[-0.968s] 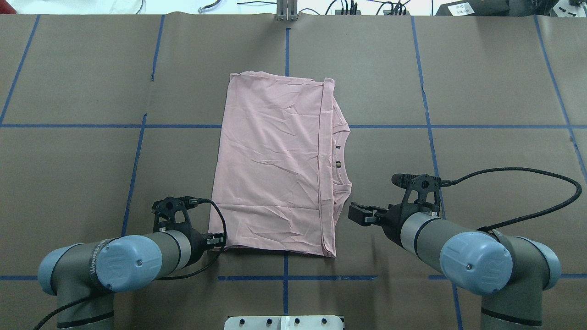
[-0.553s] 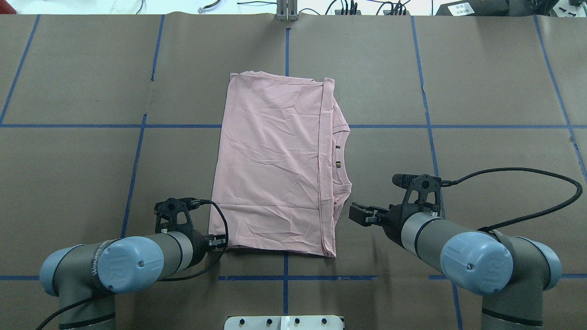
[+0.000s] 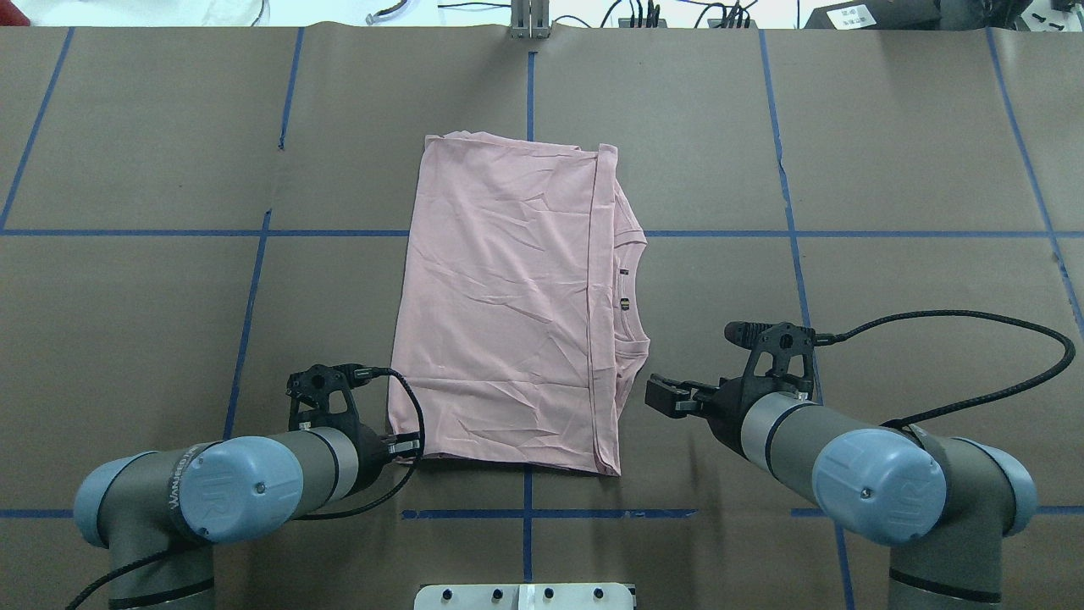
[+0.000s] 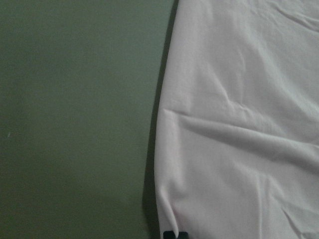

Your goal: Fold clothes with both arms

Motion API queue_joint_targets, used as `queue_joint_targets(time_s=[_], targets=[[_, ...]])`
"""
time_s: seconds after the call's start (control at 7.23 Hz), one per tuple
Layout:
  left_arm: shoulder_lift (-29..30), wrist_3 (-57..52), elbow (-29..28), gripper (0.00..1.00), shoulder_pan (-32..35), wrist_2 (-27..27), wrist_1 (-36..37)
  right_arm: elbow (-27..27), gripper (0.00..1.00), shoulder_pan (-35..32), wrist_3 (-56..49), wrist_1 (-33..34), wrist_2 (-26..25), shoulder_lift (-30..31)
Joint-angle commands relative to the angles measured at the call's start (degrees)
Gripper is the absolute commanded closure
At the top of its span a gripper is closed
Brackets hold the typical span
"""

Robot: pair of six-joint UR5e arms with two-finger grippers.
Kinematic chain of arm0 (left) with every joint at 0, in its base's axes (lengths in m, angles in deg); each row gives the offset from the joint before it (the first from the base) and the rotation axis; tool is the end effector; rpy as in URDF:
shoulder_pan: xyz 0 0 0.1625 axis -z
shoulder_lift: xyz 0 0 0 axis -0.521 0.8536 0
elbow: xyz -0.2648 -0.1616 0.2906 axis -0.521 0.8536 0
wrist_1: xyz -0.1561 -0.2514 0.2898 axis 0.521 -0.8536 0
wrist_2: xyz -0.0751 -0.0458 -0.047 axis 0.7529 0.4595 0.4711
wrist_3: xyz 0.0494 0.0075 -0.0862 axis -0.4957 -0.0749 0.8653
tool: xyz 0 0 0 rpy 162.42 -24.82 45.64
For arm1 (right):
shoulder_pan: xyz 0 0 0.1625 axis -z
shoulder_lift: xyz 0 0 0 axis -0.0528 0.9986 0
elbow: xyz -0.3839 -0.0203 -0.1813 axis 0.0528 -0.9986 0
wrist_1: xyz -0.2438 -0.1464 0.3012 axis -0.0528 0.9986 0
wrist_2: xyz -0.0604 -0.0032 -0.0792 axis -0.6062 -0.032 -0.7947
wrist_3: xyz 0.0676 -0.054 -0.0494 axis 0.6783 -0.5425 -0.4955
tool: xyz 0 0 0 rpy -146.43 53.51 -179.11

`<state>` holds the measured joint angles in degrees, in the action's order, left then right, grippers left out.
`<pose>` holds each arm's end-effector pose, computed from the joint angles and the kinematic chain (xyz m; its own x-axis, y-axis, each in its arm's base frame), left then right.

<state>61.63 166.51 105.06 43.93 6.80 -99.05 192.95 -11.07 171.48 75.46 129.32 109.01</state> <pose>0.5253 -0.2610 0.3213 0.5241 -0.1106 -0.8444 0.2766 0.9599 0.0460 -0.4503 -0.2779 0.3262 0.5210 0.0103 0.8535 -0.4000 0.8863 0.2335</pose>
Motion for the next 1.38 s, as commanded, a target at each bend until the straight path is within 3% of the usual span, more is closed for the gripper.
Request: queue_joint_targets(time_s=[0.0,0.28,0.42,0.69,0.83,1.25], targets=[[0.0,0.1,0.2,1.0,0.0,0.0,0.1,0.0,0.04,0.6,8.2,4.8,0.1,-1.7],[0.0,0.1,0.2,1.0,0.1,-0.1,0.1,-1.7,0.07,2.2,19.0,26.1,0.4,-16.3],[0.0,0.1,0.2,1.0,0.1,-0.1,0.0,-4.7,0.11,2.9,21.4,29.8,0.4,-21.2],[0.0,0.1,0.2,1.0,0.1,-0.2,0.1,-7.7,0.13,3.3,21.3,30.1,1.9,-21.8],[0.0,0.1,0.2,1.0,0.1,-0.2,0.0,-8.1,0.11,3.2,20.6,30.4,5.3,-22.2],[0.1,0.1,0.2,1.0,0.1,-0.2,0.1,-12.6,0.17,3.3,20.4,34.0,5.9,-27.9]])
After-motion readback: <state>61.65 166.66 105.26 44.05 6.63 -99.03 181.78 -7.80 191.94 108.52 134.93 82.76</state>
